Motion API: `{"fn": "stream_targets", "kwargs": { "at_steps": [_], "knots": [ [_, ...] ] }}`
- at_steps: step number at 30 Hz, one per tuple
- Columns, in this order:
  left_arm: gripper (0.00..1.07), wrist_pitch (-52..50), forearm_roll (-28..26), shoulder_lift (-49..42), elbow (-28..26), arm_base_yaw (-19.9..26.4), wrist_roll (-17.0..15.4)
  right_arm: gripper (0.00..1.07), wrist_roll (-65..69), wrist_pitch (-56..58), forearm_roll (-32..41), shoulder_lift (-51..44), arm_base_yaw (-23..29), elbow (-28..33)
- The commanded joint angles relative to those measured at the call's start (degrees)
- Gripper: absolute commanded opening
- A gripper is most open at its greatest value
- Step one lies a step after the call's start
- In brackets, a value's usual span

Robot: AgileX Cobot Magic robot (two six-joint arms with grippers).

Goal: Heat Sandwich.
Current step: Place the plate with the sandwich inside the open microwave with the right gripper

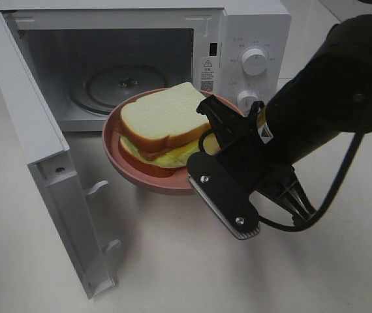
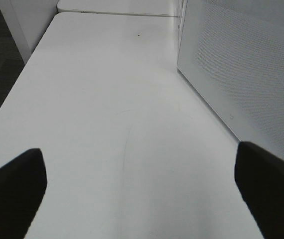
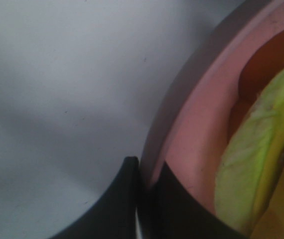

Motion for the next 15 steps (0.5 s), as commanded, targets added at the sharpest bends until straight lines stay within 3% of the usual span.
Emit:
{"fn": "stream_targets", "kwargs": {
  "at_steps": [1, 15],
  "knots": [
    [0.97, -0.3, 0.1, -1.5, 0.2, -0.3, -0.4, 0.0, -3.6, -1.4, 2.9, 1.7, -0.1, -2.6],
    [0.97, -0.3, 0.1, -1.5, 0.2, -0.3, -0.4, 0.0, -6.6, 0.5, 5.1, 9.4, -0.1, -11.9]
  ]
}}
